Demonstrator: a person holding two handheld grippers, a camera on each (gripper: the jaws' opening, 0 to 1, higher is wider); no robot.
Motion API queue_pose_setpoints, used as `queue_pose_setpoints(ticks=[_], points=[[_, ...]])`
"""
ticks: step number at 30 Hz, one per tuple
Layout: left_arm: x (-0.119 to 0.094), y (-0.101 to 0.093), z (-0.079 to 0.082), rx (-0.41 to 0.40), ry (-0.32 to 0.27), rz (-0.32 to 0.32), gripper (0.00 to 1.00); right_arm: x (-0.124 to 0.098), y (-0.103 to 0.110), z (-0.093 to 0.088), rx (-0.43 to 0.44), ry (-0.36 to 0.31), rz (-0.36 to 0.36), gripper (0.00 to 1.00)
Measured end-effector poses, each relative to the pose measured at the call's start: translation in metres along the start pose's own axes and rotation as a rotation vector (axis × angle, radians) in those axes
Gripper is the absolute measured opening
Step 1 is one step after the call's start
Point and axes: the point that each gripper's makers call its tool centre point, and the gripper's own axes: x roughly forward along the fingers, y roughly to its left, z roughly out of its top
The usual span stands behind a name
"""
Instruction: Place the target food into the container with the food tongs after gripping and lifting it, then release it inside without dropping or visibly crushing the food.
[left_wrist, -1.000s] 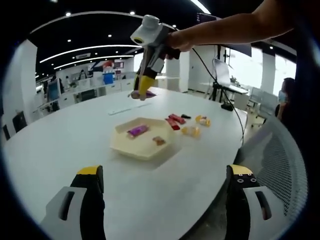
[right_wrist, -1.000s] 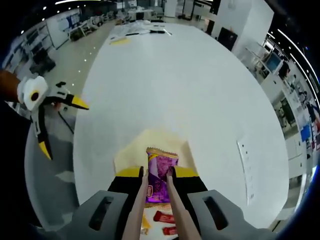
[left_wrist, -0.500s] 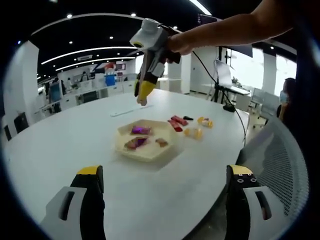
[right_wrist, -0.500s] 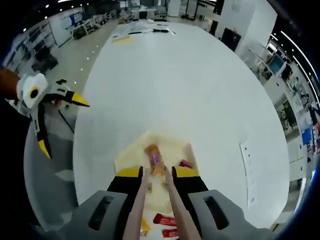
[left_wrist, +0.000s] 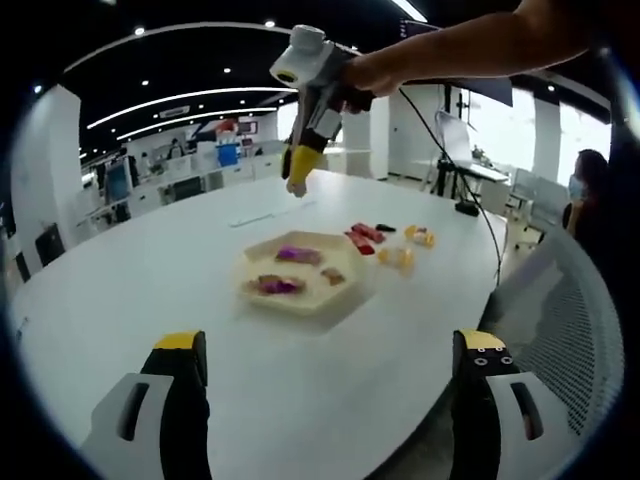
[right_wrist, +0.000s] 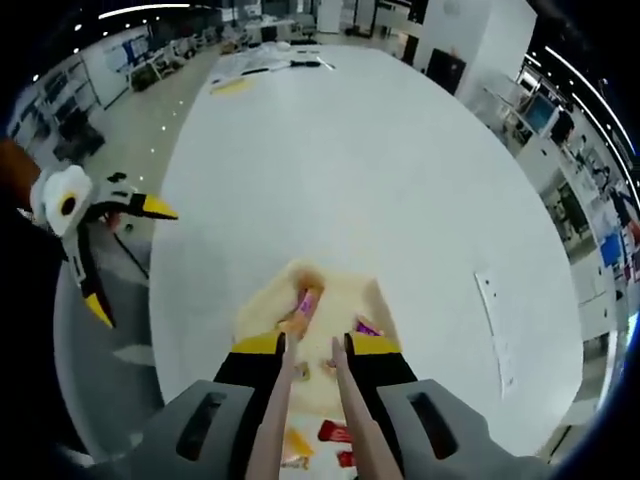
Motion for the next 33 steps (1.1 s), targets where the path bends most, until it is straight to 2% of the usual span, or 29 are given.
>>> queue_pose_setpoints(ticks=[3, 8, 9, 10, 11, 12, 14, 16, 19, 20, 22, 23, 24, 25, 26, 27, 28, 29, 31, 32, 33], points=[[0.001, -0.003, 0.0, 0.006, -0.003, -0.017, 1.0, -0.015, -0.008, -0.007, 0.041, -0.01, -0.021, 0.23], [0.002, -0.007, 0.003, 0.021, -0.013, -0.036, 1.0, -0.023, -0.022, -0.03, 0.012, 0.003, -0.028, 0.23], [0.002, -0.005, 0.005, 0.023, -0.02, -0.025, 1.0, -0.026, -0.024, -0.033, 0.02, -0.005, -0.028, 0.23], [0.0, 0.001, 0.008, 0.026, -0.037, 0.009, 1.0, -0.03, -0.024, -0.038, 0.059, -0.026, -0.026, 0.23], [-0.002, 0.008, 0.007, 0.016, -0.038, 0.048, 1.0, -0.033, -0.022, -0.043, 0.061, -0.025, -0.021, 0.23], [-0.003, 0.019, 0.004, 0.002, -0.017, 0.101, 1.0, -0.035, -0.021, -0.048, 0.047, -0.02, -0.019, 0.23], [-0.001, 0.023, 0.005, -0.01, -0.027, 0.096, 1.0, -0.038, -0.025, -0.062, 0.018, 0.01, -0.044, 0.23], [-0.004, 0.023, 0.005, -0.025, -0.024, 0.096, 1.0, -0.041, -0.025, -0.073, 0.037, 0.003, -0.041, 0.23], [-0.009, 0.029, 0.006, -0.04, -0.042, 0.136, 1.0, -0.045, -0.024, -0.092, 0.068, 0.007, -0.036, 0.23], [-0.008, 0.031, 0.006, -0.052, -0.043, 0.137, 1.0, -0.046, -0.026, -0.1, 0.053, 0.021, -0.048, 0.23], [-0.004, 0.026, 0.003, -0.077, -0.033, 0.104, 1.0, -0.049, -0.028, -0.109, 0.077, 0.021, -0.047, 0.23], [-0.003, 0.022, -0.003, -0.117, -0.01, 0.086, 1.0, -0.052, -0.029, -0.114, 0.088, 0.019, -0.055, 0.23], [-0.004, 0.022, -0.003, -0.116, -0.005, 0.087, 1.0, -0.054, -0.029, -0.117, 0.096, 0.02, -0.058, 0.23], [-0.005, 0.023, -0.003, -0.081, -0.006, 0.112, 1.0, -0.055, -0.029, -0.12, 0.104, 0.018, -0.057, 0.23], [-0.01, 0.032, 0.004, 0.03, -0.022, 0.175, 0.99, -0.057, -0.028, -0.125, 0.117, 0.015, -0.052, 0.23], [-0.01, 0.034, 0.01, 0.06, -0.042, 0.189, 0.99, -0.058, -0.03, -0.128, 0.117, 0.016, -0.056, 0.23], [-0.009, 0.032, 0.015, 0.052, -0.071, 0.18, 0.99, -0.06, -0.034, -0.134, 0.123, 0.022, -0.065, 0.23], [-0.009, 0.031, 0.011, 0.035, -0.059, 0.173, 0.99, -0.062, -0.037, -0.138, 0.137, 0.025, -0.072, 0.23], [-0.008, 0.035, -0.007, 0.019, 0.027, 0.185, 1.0, -0.066, -0.042, -0.145, 0.168, 0.009, -0.082, 0.23], [-0.008, 0.034, -0.01, 0.026, 0.044, 0.182, 1.0, -0.067, -0.042, -0.148, 0.183, 0.004, -0.08, 0.23], [-0.007, 0.032, -0.007, 0.017, 0.029, 0.17, 1.0, -0.069, -0.044, -0.155, 0.192, 0.009, -0.08, 0.23]])
